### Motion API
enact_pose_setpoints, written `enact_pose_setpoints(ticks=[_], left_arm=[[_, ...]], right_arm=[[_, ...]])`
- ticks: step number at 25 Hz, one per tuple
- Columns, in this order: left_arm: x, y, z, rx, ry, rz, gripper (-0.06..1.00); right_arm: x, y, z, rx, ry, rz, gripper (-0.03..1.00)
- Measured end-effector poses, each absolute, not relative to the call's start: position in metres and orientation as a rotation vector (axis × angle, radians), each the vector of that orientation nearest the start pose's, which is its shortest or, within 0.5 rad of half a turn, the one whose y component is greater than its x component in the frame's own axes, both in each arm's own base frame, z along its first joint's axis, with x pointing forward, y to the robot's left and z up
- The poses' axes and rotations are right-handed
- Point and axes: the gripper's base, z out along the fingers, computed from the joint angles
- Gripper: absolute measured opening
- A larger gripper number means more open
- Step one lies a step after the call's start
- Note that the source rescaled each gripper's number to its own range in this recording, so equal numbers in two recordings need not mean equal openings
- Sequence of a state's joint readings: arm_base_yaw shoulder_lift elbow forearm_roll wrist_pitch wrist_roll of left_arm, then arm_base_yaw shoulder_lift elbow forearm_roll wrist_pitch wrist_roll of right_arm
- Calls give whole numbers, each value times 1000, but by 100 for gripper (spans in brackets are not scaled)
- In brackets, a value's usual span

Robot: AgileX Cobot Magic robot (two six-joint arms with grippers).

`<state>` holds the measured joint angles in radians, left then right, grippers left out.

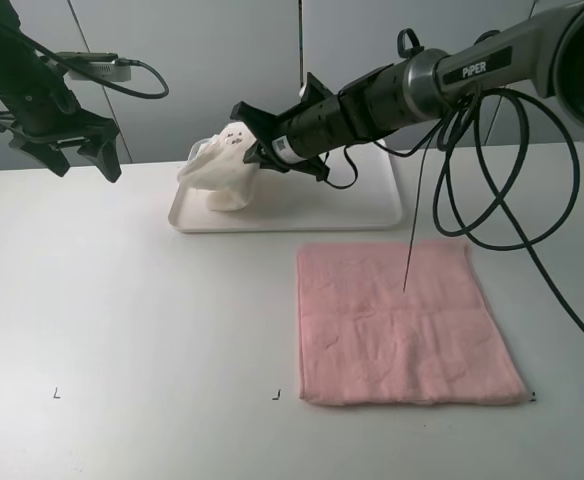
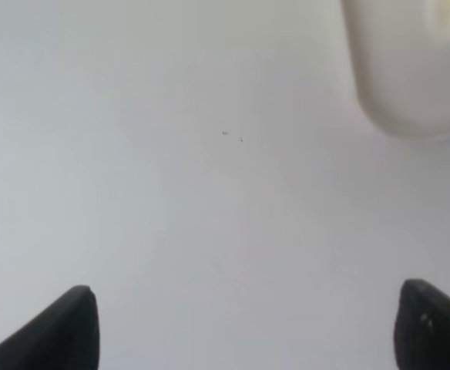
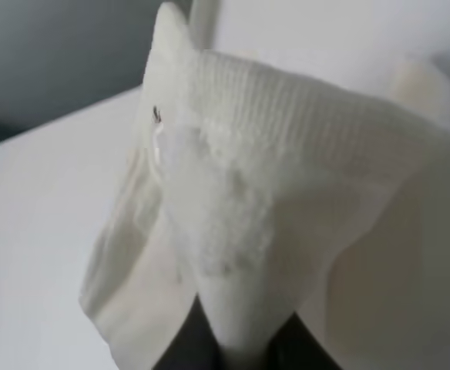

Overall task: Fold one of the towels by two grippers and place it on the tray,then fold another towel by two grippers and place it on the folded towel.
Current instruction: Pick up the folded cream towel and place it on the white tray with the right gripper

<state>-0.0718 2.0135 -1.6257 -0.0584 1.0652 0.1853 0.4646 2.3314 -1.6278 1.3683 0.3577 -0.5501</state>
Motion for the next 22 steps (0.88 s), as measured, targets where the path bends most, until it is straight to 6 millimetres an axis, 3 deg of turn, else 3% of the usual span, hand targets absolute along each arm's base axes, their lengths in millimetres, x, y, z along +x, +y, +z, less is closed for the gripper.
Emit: enact_pose_setpoints(ticks=[4, 11, 13, 16, 18, 22], left_arm=[[419, -35, 219, 340, 2913, -67, 99], [419, -35, 219, 339, 2913, -69, 99], [419, -35, 219, 339, 2913, -69, 99], [419, -35, 219, 339, 2913, -70, 99], [419, -35, 219, 339, 2913, -70, 99], [419, -35, 219, 338, 2913, -73, 99]], right_arm=[[457, 219, 117, 282, 2408, 955, 7], [458, 214, 103, 251, 2443, 919, 8], [458, 214, 103, 237, 2440, 901, 24], [458, 213, 103, 160, 2434, 865, 85], [458, 213, 103, 119, 2436, 844, 97], [457, 212, 124, -10, 2405, 788, 100]])
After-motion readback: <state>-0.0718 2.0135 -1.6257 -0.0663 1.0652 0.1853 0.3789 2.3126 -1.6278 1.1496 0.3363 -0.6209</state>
